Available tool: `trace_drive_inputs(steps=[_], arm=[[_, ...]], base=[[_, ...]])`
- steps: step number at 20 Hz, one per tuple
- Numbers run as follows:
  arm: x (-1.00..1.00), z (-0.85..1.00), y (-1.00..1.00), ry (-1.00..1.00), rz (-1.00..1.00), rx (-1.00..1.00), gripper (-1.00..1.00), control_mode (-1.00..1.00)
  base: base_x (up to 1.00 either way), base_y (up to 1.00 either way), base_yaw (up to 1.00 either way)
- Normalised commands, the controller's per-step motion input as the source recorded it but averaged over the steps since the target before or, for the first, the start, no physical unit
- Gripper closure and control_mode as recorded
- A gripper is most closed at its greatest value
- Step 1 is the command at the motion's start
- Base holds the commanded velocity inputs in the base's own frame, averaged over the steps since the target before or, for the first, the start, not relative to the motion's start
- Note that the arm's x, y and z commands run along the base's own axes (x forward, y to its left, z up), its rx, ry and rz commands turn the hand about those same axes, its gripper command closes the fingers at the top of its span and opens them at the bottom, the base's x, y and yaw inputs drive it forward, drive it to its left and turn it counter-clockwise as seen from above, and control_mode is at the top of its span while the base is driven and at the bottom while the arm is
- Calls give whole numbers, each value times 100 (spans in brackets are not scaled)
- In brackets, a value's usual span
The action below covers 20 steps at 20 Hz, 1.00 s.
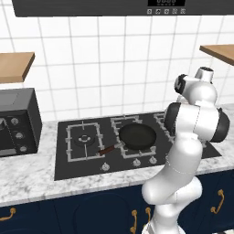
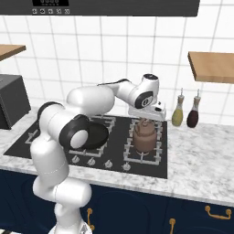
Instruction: Pick the kettle from the counter and place it on a stove burner. Then turn the burner on.
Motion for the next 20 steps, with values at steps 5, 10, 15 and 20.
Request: trace_drive_inputs(steps=[5,10,15,20], arm=[[10,-35,0,0,0,0,100,-100],[0,-25,0,0,0,0,100,-100],[0,0,0,0,0,0,-100,-100],[0,0,0,-1,0,0,-100,-100]], base=[[0,0,0],[0,0,0],[0,0,0],[0,0,0]])
